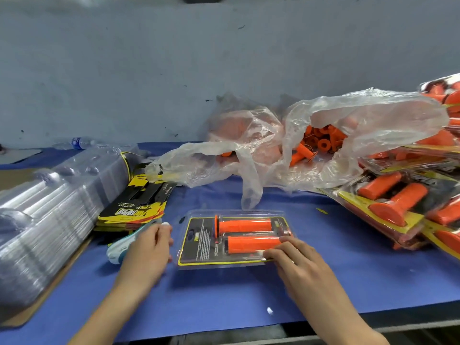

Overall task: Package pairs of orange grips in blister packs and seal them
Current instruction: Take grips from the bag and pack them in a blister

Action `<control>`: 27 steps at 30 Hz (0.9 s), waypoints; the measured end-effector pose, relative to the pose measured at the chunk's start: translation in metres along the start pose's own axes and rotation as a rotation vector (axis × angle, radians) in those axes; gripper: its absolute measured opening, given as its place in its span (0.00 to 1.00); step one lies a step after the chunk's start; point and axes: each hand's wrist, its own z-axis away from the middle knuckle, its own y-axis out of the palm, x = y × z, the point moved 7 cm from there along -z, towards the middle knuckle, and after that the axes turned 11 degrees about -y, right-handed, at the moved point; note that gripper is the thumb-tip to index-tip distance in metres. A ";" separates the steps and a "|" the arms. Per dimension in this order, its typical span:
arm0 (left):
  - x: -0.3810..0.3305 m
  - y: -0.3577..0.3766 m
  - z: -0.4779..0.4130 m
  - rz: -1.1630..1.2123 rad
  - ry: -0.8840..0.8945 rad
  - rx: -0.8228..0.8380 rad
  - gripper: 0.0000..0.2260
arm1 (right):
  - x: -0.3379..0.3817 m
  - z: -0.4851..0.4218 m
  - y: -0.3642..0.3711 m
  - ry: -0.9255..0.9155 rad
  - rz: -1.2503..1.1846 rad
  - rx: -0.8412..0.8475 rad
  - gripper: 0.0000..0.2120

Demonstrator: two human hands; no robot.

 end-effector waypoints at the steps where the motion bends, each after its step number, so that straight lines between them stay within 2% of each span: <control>1: -0.018 -0.004 0.012 -0.114 0.242 -0.114 0.09 | -0.001 0.001 0.000 0.006 -0.021 -0.002 0.19; 2: -0.037 -0.002 0.032 -0.212 0.489 -0.168 0.07 | -0.001 0.001 -0.001 0.012 -0.042 -0.021 0.17; 3: -0.049 0.009 0.051 -0.324 0.693 -0.155 0.04 | -0.001 0.000 -0.003 0.018 -0.056 -0.057 0.13; 4: -0.056 0.026 0.067 -0.440 0.838 -0.119 0.07 | 0.000 0.000 -0.006 0.011 -0.061 -0.093 0.08; 5: -0.058 0.043 0.078 -0.538 0.939 -0.081 0.11 | 0.001 -0.001 -0.007 0.004 -0.071 -0.112 0.05; 7: -0.058 0.072 0.090 -0.688 1.033 -0.057 0.13 | 0.004 -0.003 -0.007 -0.018 -0.108 -0.098 0.09; 9: -0.058 0.087 0.094 -0.775 1.063 -0.072 0.09 | 0.005 0.001 -0.002 -0.043 -0.116 -0.068 0.08; 13: -0.059 0.087 0.086 -0.785 1.077 -0.095 0.06 | -0.015 0.008 -0.004 0.045 -0.101 -0.045 0.19; 15: -0.059 0.084 0.084 -0.757 1.086 -0.093 0.03 | -0.026 0.008 -0.011 0.042 -0.046 -0.037 0.16; 20: -0.055 0.084 0.084 -0.724 1.076 -0.048 0.09 | -0.027 0.005 -0.009 -0.105 -0.039 0.026 0.07; 24: -0.060 0.094 0.093 -0.699 1.135 -0.049 0.06 | -0.029 0.001 -0.010 -0.178 -0.116 0.050 0.05; 27: -0.068 0.103 0.104 -0.663 1.177 -0.049 0.03 | -0.018 -0.002 -0.006 -0.235 -0.273 0.056 0.04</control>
